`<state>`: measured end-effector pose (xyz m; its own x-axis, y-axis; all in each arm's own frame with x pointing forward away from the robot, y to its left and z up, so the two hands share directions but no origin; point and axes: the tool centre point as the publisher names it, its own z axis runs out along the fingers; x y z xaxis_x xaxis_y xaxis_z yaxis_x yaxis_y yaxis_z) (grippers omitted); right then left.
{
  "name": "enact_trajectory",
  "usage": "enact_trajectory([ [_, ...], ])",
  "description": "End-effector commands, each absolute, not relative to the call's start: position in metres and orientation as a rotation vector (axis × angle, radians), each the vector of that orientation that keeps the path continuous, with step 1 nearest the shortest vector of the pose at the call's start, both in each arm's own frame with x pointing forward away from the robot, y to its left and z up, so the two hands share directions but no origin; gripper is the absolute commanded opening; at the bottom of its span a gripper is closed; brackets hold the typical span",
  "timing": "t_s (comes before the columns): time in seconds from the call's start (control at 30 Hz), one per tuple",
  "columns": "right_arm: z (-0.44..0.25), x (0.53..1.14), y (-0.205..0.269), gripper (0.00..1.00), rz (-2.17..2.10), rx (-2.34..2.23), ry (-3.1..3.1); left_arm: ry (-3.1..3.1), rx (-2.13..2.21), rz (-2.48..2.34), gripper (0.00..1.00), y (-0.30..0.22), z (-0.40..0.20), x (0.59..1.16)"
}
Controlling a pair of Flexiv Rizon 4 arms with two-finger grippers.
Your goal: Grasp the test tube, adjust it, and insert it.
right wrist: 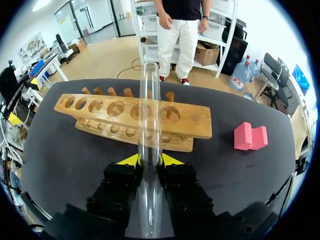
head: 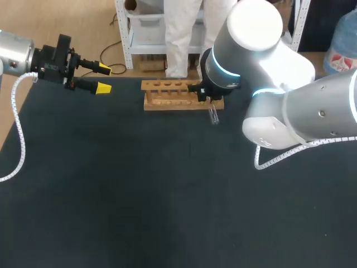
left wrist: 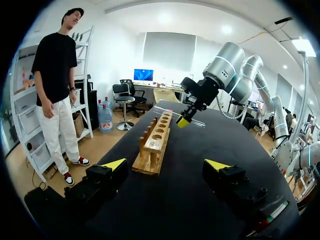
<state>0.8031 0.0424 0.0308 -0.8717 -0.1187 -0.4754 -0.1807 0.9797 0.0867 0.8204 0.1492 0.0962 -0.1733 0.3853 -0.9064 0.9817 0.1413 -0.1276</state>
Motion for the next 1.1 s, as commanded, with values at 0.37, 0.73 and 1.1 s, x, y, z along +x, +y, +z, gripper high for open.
enact_trajectory([
  [0.37, 0.019, 0.806, 0.046, 0.00, 0.180, -0.232, 2.678, 1.673, 1.335, -1.014, 1.00, 0.150, 0.095, 0.821],
  [0.73, 0.024, 0.801, 0.041, 0.00, 0.172, -0.203, 2.678, 1.673, 1.335, -1.014, 1.00, 0.150, 0.095, 0.821],
  [1.1, 0.050, 0.786, 0.035, 0.00, 0.174, -0.151, 2.622, 1.673, 1.335, -1.014, 1.00, 0.150, 0.095, 0.821],
])
